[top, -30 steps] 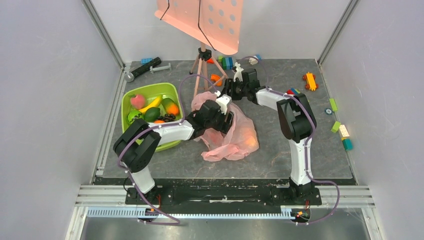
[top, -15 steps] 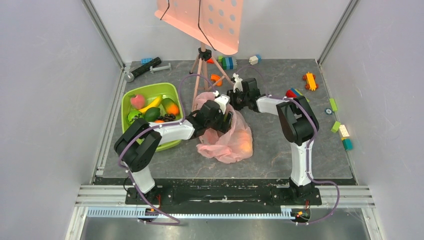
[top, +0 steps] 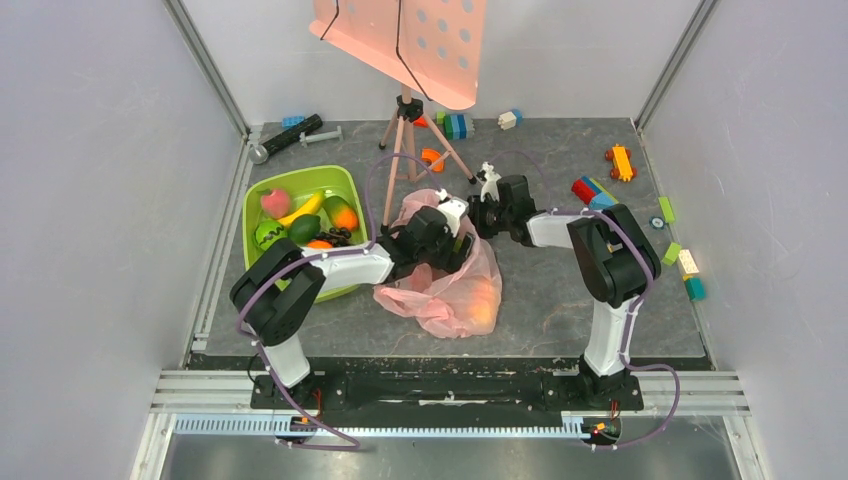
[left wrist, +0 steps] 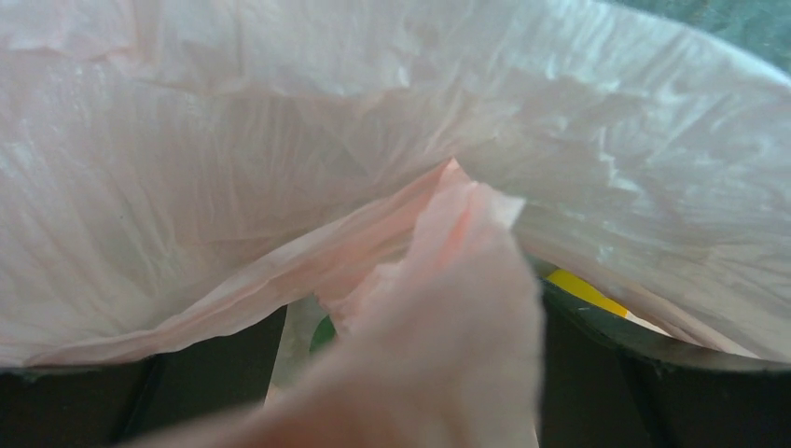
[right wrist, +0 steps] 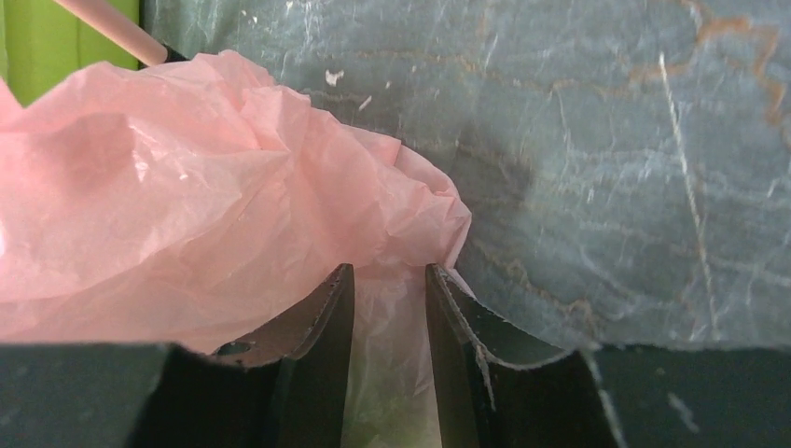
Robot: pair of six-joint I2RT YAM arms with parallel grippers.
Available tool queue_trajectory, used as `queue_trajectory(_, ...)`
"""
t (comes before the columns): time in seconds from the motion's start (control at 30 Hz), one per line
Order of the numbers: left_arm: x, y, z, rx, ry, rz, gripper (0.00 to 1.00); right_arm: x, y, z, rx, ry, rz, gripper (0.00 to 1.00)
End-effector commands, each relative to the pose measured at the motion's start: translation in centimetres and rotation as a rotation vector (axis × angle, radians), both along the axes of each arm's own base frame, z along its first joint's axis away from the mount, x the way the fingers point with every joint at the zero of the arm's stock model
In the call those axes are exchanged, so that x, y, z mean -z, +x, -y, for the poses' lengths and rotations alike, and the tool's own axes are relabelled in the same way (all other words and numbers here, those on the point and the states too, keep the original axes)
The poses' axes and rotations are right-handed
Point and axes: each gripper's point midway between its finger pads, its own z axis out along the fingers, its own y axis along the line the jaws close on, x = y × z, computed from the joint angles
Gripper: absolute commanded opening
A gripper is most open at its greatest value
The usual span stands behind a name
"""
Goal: Take the fake fruits out of the plastic bag
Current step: Take out the fake fruit from the plastic bag.
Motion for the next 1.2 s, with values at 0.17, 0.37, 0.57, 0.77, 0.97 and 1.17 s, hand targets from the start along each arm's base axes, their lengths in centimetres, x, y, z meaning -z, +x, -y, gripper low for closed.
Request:
queue_trajectory(0.17, -1.5, -0.6, 2.7, 0.027, -0.115, 0.024, 0.95, -0.8, -3.9, -1.2, 0.099, 0.223, -0.126, 0.36)
queue_trajectory(0.37, -0.2, -1.4, 3.1, 0.053, -0.094, -0.009, 0.98, -1.4, -5.2, -2.0, 0.108, 0.353, -0.169, 0.34)
queue_trajectory(0.57, 1.5, -2.5, 3.5, 0.093, -0.043, -0.076, 0.97, -1.3, -5.7, -2.1, 0.097, 0.375, -0.177, 0.34)
queue_trajectory(0.77, 3.0, -4.1, 2.4, 0.109, 0.028, -0.133, 0.84, -1.0, -5.4, -1.9, 0.094, 0.338, -0.158, 0.34)
queue_trajectory(0.97, 1.3, -4.4, 1.0, 0.099, 0.062, -0.112, 0.59, -1.0, -4.5, -1.1, 0.105, 0.252, -0.100, 0.34)
queue_trajectory(1.17, -2.8, -5.0, 0.0, 0.137, 0.093, -0.083, 0.54, -1.6, -3.3, 0.9, 0.148, 0.126, -0.014, 0.35)
